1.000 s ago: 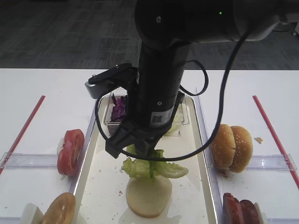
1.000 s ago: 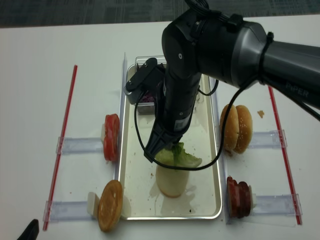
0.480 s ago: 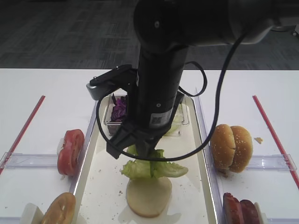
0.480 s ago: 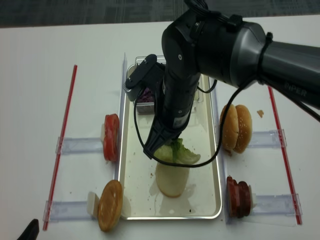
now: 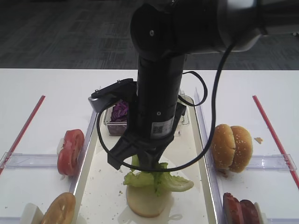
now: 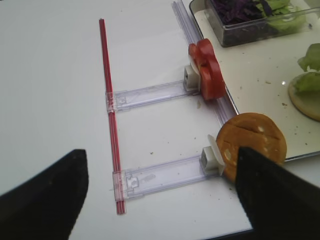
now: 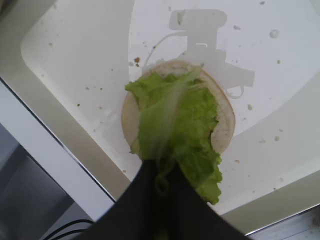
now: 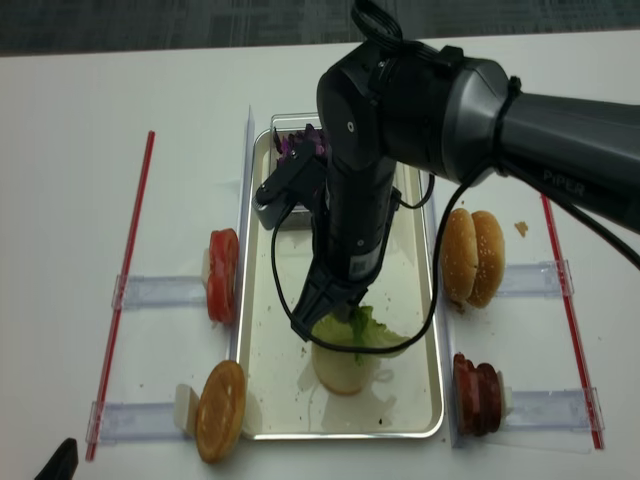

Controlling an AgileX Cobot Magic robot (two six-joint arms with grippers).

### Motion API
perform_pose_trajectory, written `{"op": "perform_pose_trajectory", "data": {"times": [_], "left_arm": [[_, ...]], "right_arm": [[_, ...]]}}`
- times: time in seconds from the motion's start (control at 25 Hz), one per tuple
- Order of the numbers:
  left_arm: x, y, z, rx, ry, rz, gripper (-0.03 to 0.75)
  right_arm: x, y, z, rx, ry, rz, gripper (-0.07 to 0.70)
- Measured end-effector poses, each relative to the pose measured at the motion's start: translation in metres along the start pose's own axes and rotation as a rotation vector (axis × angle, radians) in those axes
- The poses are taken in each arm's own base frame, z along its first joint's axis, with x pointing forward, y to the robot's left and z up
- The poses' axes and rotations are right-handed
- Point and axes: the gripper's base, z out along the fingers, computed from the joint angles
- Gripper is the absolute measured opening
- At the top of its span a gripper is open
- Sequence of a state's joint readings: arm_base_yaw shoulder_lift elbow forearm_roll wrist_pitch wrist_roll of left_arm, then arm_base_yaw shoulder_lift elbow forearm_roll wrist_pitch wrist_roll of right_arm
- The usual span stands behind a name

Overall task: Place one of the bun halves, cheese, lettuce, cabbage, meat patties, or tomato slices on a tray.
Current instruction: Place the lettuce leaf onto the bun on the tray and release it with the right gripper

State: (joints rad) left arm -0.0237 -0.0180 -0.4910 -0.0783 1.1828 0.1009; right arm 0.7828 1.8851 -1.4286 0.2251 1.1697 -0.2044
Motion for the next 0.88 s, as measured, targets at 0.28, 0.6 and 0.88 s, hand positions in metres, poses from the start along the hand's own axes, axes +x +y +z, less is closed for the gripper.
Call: {"op": "perform_pose_trajectory", "data": {"times": [0.28, 0.6, 0.88], "left_arm": [[0.0, 0.0, 0.0, 0.0, 0.0, 0.0, 0.554], [0.0, 0.0, 0.0, 0.0, 0.0, 0.0, 0.554], [0.0, 0.0, 0.0, 0.0, 0.0, 0.0, 0.554]], "right_arm": [[-0.002, 0.005, 0.009, -0.081, 0.024, -0.006, 0.068], [-0.005, 0.002, 0.028, -0.1, 0.071, 0.0, 0.068], [-0.007, -0.001, 0.041, -0.102, 0.097, 0.001, 0.068]]}}
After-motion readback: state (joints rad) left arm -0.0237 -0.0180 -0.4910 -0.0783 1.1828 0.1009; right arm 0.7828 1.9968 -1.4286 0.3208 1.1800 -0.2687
